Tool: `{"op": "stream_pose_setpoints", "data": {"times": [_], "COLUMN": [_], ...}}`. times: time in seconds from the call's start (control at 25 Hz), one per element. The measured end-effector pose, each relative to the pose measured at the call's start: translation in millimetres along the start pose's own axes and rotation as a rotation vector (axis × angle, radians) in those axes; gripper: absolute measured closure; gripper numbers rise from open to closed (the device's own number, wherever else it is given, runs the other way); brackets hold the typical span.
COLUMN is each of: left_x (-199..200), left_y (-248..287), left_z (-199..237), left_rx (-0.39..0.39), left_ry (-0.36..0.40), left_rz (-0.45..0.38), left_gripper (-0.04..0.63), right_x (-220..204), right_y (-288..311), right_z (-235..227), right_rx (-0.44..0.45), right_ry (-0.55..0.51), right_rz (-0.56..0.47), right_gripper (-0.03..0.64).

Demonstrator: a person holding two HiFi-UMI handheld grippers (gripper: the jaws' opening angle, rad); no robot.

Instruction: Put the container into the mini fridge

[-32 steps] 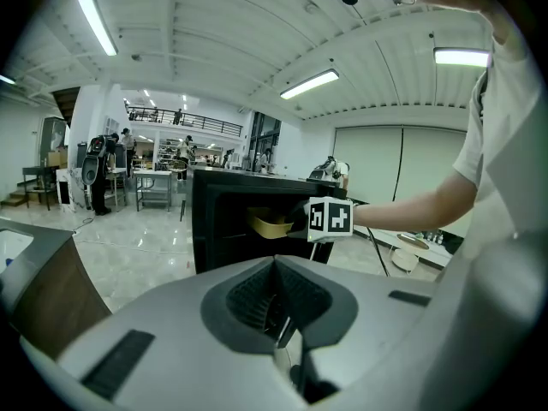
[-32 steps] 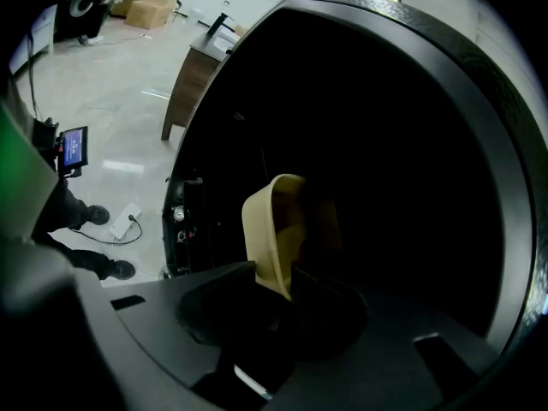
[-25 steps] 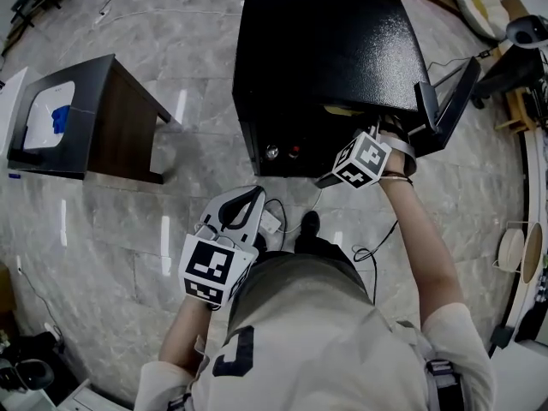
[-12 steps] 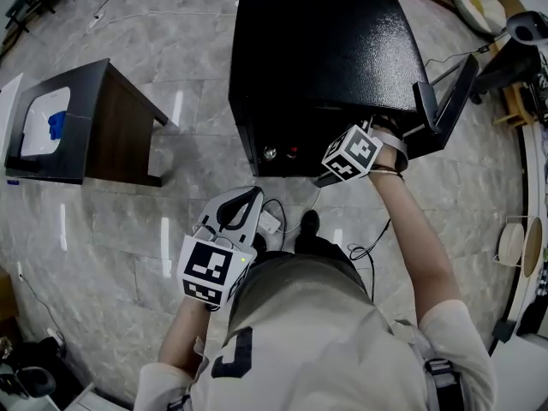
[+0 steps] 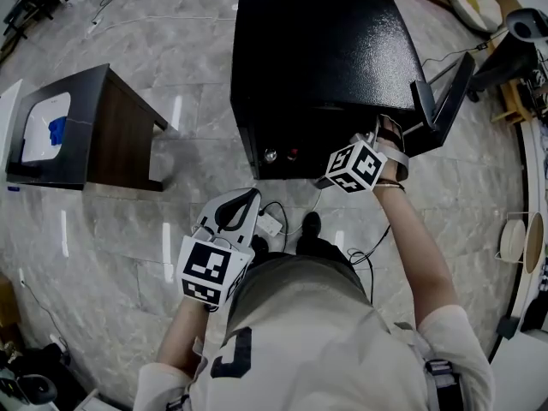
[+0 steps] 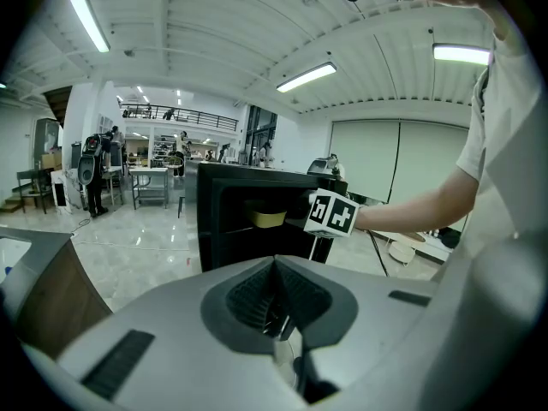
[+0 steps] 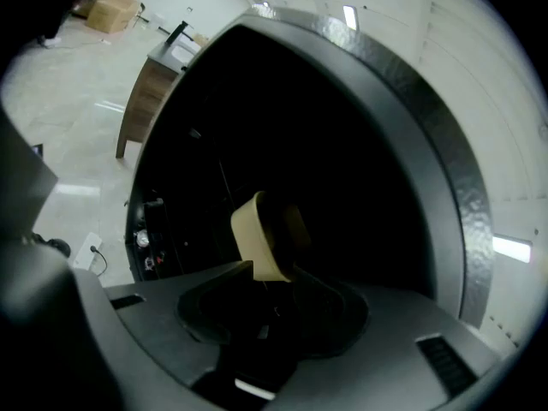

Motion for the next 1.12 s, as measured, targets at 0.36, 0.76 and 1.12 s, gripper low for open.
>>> {"op": "stream_pose_setpoints", "data": {"times": [0.36,0.76,1.12], "left_x": [3.7,-2.5,-2.7], "left_y": [-1.0,-10.0,-10.9], "left_z": [-1.7,-2.5,-2.3], "left_rx": [-0.015,0.029,0.052], "left_ry": [0.020,0.001,-0.006], "left_rz": [-0.008,0.016,0.021], "left_gripper": [0.537,0.538,0.537], "right_x": [8.3,7.1,7.9], "right_y": [4.5,39.5,53.7], "right_z": [33.9,30.2,25.2], "right_rx": [0.129,0.149,0.148], "right_ry": [0.024,0.040,0.055], "right_rz": [0.029,0.096,0.091], "right_gripper": [0.482,0.462,0.460]}}
Point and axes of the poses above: the fingertips, and each gripper's own axes: y forward along the fingers, z to its left, x out of its top, the point moved 10 cm from there along -y, backward along the fingers, and after that the axes turned 8 degrees about y, right-handed, at the moved point
